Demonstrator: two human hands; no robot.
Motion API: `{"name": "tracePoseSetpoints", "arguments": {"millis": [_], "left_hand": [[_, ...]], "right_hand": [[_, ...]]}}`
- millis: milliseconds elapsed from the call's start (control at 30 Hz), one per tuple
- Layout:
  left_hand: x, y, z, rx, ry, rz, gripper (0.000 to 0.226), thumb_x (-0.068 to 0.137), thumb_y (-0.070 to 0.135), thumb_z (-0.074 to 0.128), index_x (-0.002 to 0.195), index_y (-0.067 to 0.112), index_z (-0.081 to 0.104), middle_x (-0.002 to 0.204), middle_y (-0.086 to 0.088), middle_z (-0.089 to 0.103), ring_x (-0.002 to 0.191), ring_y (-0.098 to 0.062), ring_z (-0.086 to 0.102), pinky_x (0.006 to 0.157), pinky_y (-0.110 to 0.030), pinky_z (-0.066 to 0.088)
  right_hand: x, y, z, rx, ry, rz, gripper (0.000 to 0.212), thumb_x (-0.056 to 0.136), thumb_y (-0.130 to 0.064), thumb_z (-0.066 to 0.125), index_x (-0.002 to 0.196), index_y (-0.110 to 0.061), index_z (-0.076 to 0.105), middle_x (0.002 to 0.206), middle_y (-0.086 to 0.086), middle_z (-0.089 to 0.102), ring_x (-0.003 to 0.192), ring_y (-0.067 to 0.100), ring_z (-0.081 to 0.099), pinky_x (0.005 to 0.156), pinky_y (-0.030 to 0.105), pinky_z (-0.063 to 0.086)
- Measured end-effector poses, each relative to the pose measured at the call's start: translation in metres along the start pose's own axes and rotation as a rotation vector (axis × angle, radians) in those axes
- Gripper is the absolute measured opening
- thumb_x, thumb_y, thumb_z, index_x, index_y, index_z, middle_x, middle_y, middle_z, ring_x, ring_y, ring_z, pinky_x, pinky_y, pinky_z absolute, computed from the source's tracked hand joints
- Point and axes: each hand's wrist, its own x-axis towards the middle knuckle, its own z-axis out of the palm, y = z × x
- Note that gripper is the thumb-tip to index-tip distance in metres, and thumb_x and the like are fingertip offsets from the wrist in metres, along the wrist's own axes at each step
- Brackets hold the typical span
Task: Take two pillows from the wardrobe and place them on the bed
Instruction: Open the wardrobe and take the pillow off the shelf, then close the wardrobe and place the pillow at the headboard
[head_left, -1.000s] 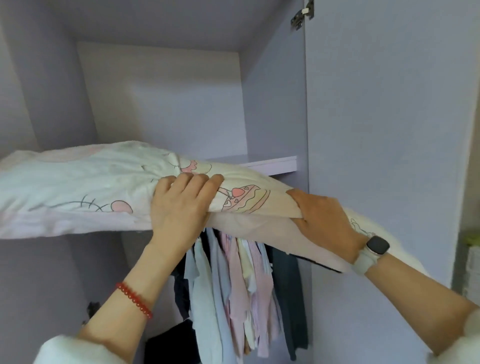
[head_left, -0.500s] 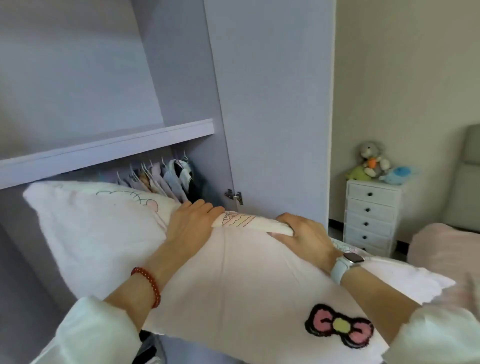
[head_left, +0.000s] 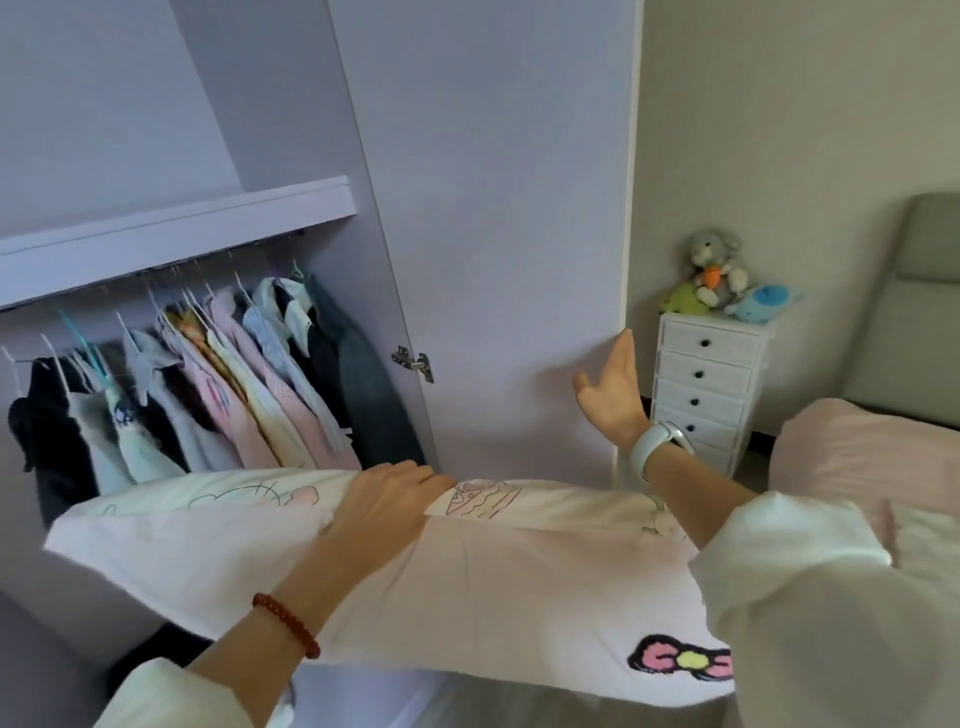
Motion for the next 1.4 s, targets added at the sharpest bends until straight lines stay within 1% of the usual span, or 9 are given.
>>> {"name": "tracePoseSetpoints", "arguments": {"millis": [167,367,500,633,833,1000,1133,1300,1400], "left_hand": [[-0.003,-0.006,0.013,-0.013,-0.001,-0.004,0.017,0.061,0.020,0.071,0.078,0.022,0.072,0.054,0.007,0.064,0.046,-0.010,0.058,0.042,-0.012,0.038],[-0.028,0.007,0.014,-0.005,-0.069,0.022,0.026,0.054,0.018,0.083,0.076,0.025,0.073,0.057,0.008,0.068,0.049,-0.008,0.061,0.043,-0.013,0.044],[-0.071,0.015,0.009,-0.044,-0.134,-0.073,0.030,0.051,0.019,0.086,0.075,0.028,0.072,0.060,0.012,0.069,0.051,-0.007,0.061,0.044,-0.014,0.046],[-0.109,0.020,0.001,-0.100,-0.147,-0.219,0.023,0.056,0.013,0.082,0.071,0.026,0.072,0.055,0.007,0.067,0.048,-0.013,0.060,0.043,-0.017,0.046],[-0.154,0.038,0.000,-0.178,-0.130,-0.489,0.013,0.072,0.011,0.064,0.075,0.022,0.071,0.063,-0.004,0.070,0.056,-0.025,0.064,0.046,-0.029,0.046],[-0.177,0.057,0.010,-0.160,-0.151,-0.686,0.009,0.071,0.011,0.064,0.064,0.016,0.067,0.055,-0.006,0.065,0.052,-0.025,0.059,0.046,-0.025,0.034],[-0.186,0.084,0.022,-0.180,-0.048,-0.814,0.023,0.067,0.007,0.070,0.050,0.012,0.056,0.041,-0.007,0.055,0.037,-0.020,0.041,0.041,-0.022,0.025],[-0.219,0.099,0.034,-0.365,-0.125,-0.913,0.016,0.075,0.041,0.067,0.081,0.026,0.068,0.078,0.004,0.070,0.076,-0.018,0.059,0.066,-0.027,0.038],[-0.255,0.114,0.041,-0.407,-0.255,-1.018,0.049,0.074,0.052,0.066,0.116,0.029,0.057,0.123,0.008,0.058,0.115,-0.015,0.046,0.097,-0.034,0.027]], "right_hand": [[-0.003,0.001,0.014,0.038,0.126,-0.005,0.075,0.083,-0.003,0.048,0.141,-0.005,0.000,0.151,0.022,0.008,0.139,0.034,0.007,0.114,0.037,0.009],[-0.075,-0.007,0.045,0.046,0.092,-0.237,0.074,0.080,0.001,0.050,0.141,-0.005,0.008,0.149,0.020,0.016,0.137,0.030,0.014,0.104,0.012,0.001],[-0.119,-0.019,0.066,0.120,-0.100,-0.378,0.067,0.083,-0.011,0.045,0.142,-0.013,0.013,0.150,0.011,0.024,0.135,0.019,0.025,0.109,0.027,0.020],[-0.137,-0.044,0.090,0.241,-0.546,-0.386,0.061,0.091,-0.008,0.040,0.142,-0.026,0.012,0.149,0.000,0.031,0.127,0.001,0.035,0.107,0.026,0.030],[-0.181,-0.025,0.105,-0.188,-0.897,-0.340,0.047,0.091,-0.039,0.046,0.134,-0.022,0.037,0.129,0.000,0.054,0.106,0.013,0.052,0.089,0.027,0.042],[-0.215,0.009,0.096,-0.509,-1.019,-0.570,0.062,0.079,-0.055,0.054,0.130,-0.027,0.034,0.125,-0.003,0.049,0.115,0.015,0.045,0.091,0.035,0.042],[-0.224,0.026,0.108,-0.513,-0.862,-0.755,0.025,0.088,-0.022,0.049,0.112,-0.015,0.050,0.105,0.007,0.063,0.096,0.028,0.057,0.075,0.041,0.048],[-0.239,0.052,0.122,-0.478,-1.021,-0.945,0.028,0.084,-0.007,0.045,0.110,-0.015,0.052,0.097,0.010,0.067,0.083,0.031,0.062,0.067,0.040,0.050],[-0.252,0.059,0.139,-0.531,-1.174,-1.088,0.033,0.089,-0.009,0.039,0.120,-0.016,0.045,0.101,0.012,0.064,0.085,0.032,0.061,0.070,0.042,0.051]]}}
